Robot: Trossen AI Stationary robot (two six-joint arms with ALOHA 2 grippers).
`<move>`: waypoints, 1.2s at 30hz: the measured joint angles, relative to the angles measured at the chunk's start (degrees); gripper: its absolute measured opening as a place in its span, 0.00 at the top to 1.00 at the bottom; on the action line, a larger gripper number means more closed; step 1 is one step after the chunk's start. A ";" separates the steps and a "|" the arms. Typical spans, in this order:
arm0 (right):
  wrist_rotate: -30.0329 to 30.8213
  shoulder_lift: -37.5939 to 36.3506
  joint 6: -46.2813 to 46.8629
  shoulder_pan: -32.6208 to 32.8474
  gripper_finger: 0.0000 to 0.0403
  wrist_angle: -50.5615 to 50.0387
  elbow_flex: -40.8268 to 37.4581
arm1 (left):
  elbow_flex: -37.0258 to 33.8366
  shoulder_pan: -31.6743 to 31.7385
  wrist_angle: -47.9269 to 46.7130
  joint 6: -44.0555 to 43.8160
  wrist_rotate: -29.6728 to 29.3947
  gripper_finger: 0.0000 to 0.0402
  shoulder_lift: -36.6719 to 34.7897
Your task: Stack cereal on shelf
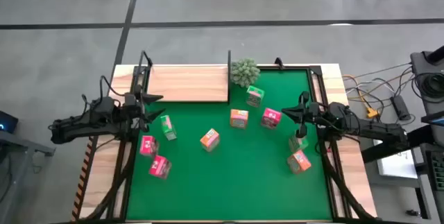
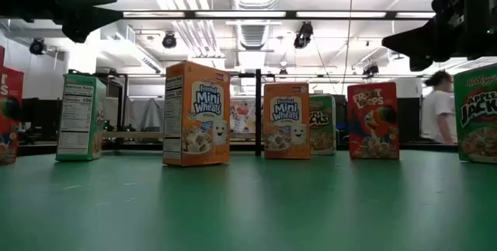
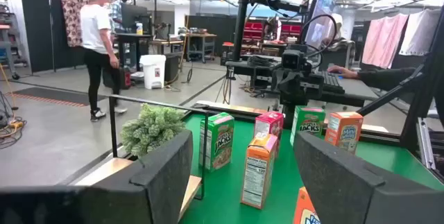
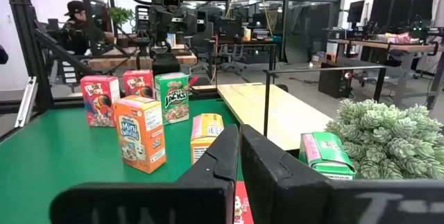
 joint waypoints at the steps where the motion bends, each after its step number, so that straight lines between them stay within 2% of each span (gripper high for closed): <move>1: 0.00 0.02 0.00 0.00 0.98 -0.02 0.00 | 0.02 0.01 0.00 -0.01 0.00 0.41 -0.01; 36: -0.01 0.01 0.00 0.01 0.98 -0.02 0.00 | 0.02 0.01 0.00 -0.01 0.00 0.41 0.00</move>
